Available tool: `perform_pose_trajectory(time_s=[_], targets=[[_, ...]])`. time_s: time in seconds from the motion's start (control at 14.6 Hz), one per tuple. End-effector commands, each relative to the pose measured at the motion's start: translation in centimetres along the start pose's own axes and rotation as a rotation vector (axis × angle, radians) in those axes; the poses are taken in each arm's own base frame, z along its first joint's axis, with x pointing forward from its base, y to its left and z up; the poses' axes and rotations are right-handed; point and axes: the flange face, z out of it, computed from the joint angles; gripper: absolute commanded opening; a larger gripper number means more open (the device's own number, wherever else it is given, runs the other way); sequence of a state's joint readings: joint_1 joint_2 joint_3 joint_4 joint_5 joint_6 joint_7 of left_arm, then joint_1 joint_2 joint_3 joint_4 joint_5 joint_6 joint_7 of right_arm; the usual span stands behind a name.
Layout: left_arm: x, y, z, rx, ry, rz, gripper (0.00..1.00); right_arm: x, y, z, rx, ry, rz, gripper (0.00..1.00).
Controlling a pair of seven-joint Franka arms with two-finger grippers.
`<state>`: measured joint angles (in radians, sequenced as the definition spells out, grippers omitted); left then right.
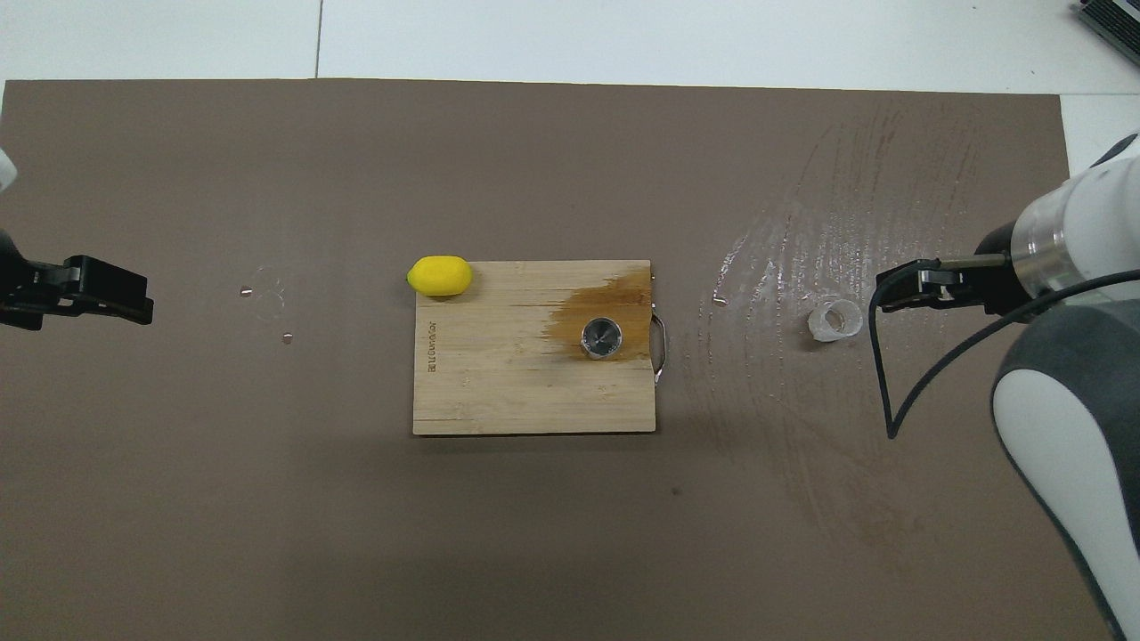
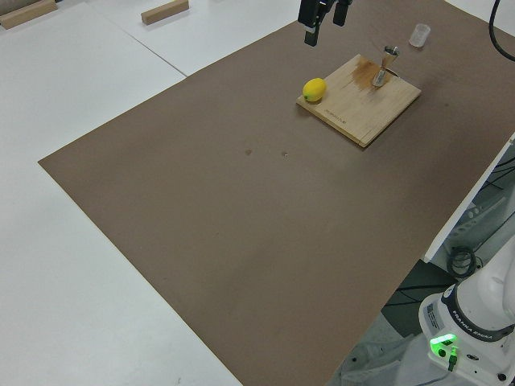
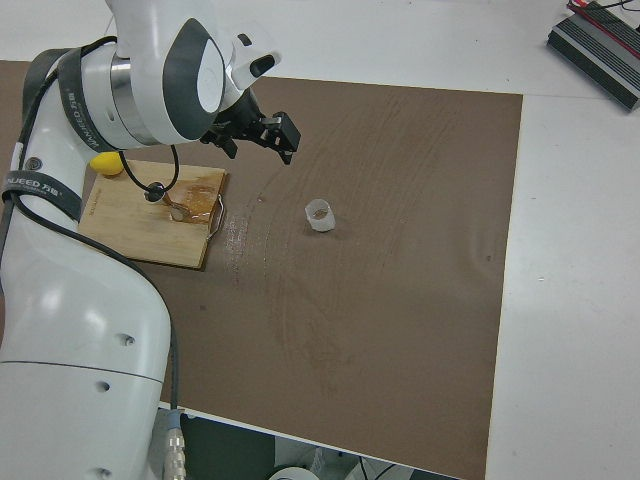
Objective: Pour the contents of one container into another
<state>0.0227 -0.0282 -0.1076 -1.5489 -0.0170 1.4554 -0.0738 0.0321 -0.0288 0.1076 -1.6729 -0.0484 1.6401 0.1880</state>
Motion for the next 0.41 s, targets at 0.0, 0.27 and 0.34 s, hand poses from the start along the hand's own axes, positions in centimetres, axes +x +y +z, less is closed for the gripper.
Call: perform_pose_trajectory(time_s=[0.0,0.27,0.34], targets=[[-0.63,-0.42,-0.21,-0.012,-0.008,-0.005,1.0,-0.95,0.9,-1.13,-0.001,0.019,-0.004,1.0],[-0.63,-0.42,-0.21,-0.012,-0.008,-0.005,1.0,-1.22,1.11,-1.08,-0.003,0.01,0.003,1.0],[-0.63,-0.42,-0.21,-0.012,-0.008,-0.003,1.0,-1.21,1.02,-1.04,-0.003,0.011,0.0,1.0]])
